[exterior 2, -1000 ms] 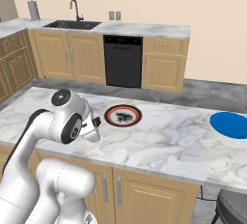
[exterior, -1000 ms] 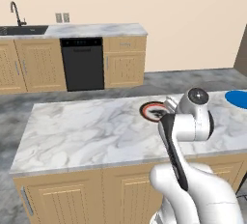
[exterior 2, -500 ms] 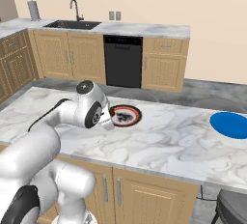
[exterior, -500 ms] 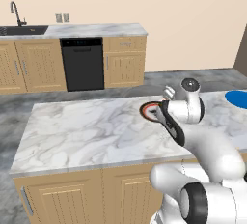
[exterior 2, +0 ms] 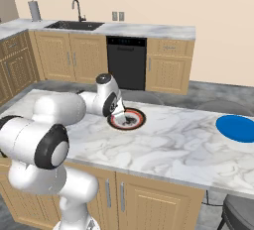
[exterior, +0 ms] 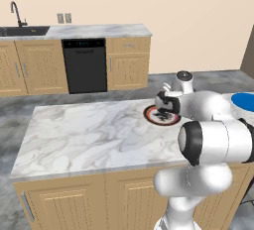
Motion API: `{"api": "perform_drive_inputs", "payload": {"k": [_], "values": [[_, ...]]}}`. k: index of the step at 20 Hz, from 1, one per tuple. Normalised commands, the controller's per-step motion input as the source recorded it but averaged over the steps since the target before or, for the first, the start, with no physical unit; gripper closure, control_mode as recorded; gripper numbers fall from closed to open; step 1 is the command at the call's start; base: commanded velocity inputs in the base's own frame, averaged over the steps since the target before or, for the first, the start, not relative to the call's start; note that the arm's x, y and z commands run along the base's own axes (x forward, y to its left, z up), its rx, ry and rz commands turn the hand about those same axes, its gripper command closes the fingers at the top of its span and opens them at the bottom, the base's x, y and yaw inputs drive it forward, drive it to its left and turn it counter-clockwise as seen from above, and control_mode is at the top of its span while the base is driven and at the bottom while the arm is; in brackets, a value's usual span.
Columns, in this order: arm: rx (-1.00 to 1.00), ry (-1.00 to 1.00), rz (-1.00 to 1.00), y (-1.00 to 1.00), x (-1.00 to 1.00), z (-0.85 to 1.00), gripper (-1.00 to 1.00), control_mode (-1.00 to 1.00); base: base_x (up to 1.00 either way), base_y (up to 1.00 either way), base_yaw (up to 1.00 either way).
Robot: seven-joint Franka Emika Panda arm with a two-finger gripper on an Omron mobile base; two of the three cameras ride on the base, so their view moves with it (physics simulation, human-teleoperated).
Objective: Take the chicken drumsticks from the pan and place one on each plate on the dining counter.
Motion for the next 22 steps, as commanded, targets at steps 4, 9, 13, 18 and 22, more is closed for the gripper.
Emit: {"api": "perform_drive_inputs", "payload": {"k": [4,9,13,18,22], "values": [[0.0,0.0,0.0,0.0,0.49,-0.87,1.0,-1.0,0.0,0.0,0.0],[0.0,0.01,0.0,-0.01,0.56,-0.56,1.0,-1.0,0.0,0.0,0.0],[0.02,0.0,0.0,-0.12,0.64,-0.44,1.0,-1.0,0.0,0.0,0.0],[0.0,0.0,0.0,-0.07,0.56,-0.55,1.0,-1.0,0.0,0.0,0.0],[0.0,0.0,0.0,-0.02,0.46,-0.44,1.0,-1.0,0.0,0.0,0.0]]}}
